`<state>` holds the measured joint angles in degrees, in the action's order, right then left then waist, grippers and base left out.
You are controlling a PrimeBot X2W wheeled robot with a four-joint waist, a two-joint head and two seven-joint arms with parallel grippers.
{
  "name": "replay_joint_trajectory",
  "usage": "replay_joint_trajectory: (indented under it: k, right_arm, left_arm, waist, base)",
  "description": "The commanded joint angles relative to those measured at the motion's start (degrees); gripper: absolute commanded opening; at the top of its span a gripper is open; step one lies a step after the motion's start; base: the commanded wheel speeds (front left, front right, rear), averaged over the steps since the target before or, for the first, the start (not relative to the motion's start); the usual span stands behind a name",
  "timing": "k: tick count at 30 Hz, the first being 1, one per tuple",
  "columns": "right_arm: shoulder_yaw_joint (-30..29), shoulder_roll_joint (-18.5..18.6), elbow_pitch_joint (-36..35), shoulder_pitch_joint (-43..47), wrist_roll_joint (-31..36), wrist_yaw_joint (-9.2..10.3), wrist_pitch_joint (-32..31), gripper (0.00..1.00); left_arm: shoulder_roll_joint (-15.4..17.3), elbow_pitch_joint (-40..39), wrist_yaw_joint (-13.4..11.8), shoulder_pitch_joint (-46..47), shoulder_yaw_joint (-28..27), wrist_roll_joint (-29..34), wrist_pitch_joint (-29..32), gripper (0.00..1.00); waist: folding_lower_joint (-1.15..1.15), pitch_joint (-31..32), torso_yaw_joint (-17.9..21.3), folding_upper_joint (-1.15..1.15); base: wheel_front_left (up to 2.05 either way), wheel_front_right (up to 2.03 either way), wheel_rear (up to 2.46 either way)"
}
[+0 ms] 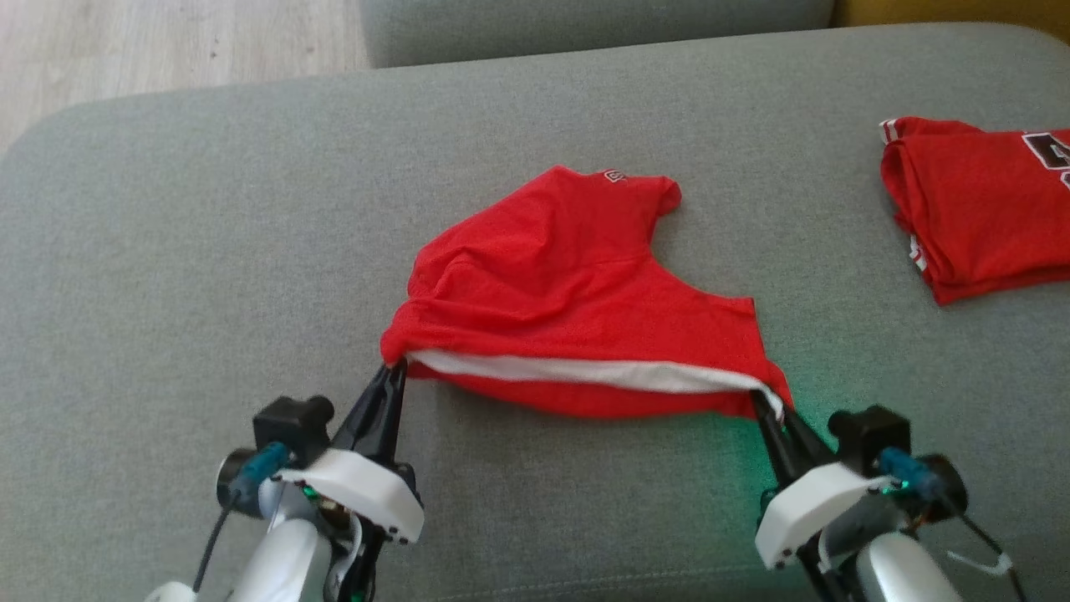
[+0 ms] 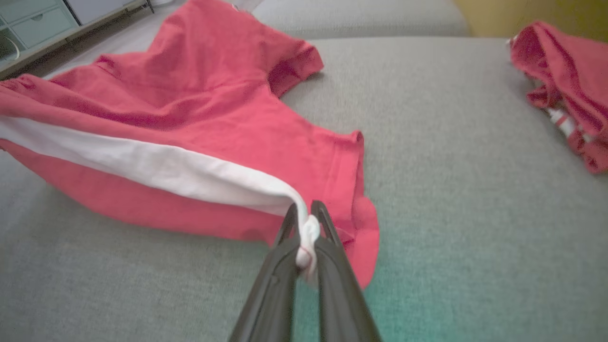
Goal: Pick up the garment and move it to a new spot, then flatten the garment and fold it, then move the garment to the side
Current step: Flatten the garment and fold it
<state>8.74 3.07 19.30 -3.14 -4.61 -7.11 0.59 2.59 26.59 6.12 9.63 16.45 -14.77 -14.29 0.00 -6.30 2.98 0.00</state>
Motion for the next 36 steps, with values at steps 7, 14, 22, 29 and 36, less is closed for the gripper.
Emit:
replay_joint_trajectory:
  k: [7, 14, 22, 29, 36]
  right_arm:
    - [-0.7, 2.1, -8.9, -5.0, 1.2, -0.37, 0.7, 0.0]
    - [-3.3, 2.7, -18.1, -6.4, 2.1, -0.37, 0.3, 0.0]
    - [-5.4, 4.0, -30.2, -7.3, 2.8, -0.37, -2.1, 0.0]
    - [-6.1, 5.4, -42.7, -7.9, 4.1, -0.37, -5.8, 0.0]
    - [-5.3, 6.6, -47.1, -8.3, 4.0, -0.37, -8.9, 0.0]
  left_arm:
    - [0.3, -8.6, 0.7, 3.4, -2.3, -1.8, -0.7, 0.0]
    - [1.7, -16.8, 1.1, 4.1, -1.2, -2.0, -0.7, 0.0]
    - [7.0, -30.8, 1.3, 7.7, 0.0, -2.2, 4.9, 0.0]
    - [13.0, -44.5, 1.3, 13.8, -0.6, -2.5, 13.4, 0.0]
    - [16.4, -46.4, 1.3, 18.8, -0.1, -3.8, 19.2, 0.0]
  waist:
    - [0.0, 2.5, -0.5, 0.0]
    - [0.0, 6.2, -1.1, 0.0]
    - [0.0, 8.2, -1.3, 0.0]
    - [0.0, 8.9, -0.6, 0.0]
    - [0.0, 7.6, 0.4, 0.0]
  base:
    - [0.0, 0.0, 0.0]
    - [0.0, 0.0, 0.0]
    - [0.0, 0.0, 0.0]
    - [0.0, 0.0, 0.0]
    - [0.0, 0.0, 0.0]
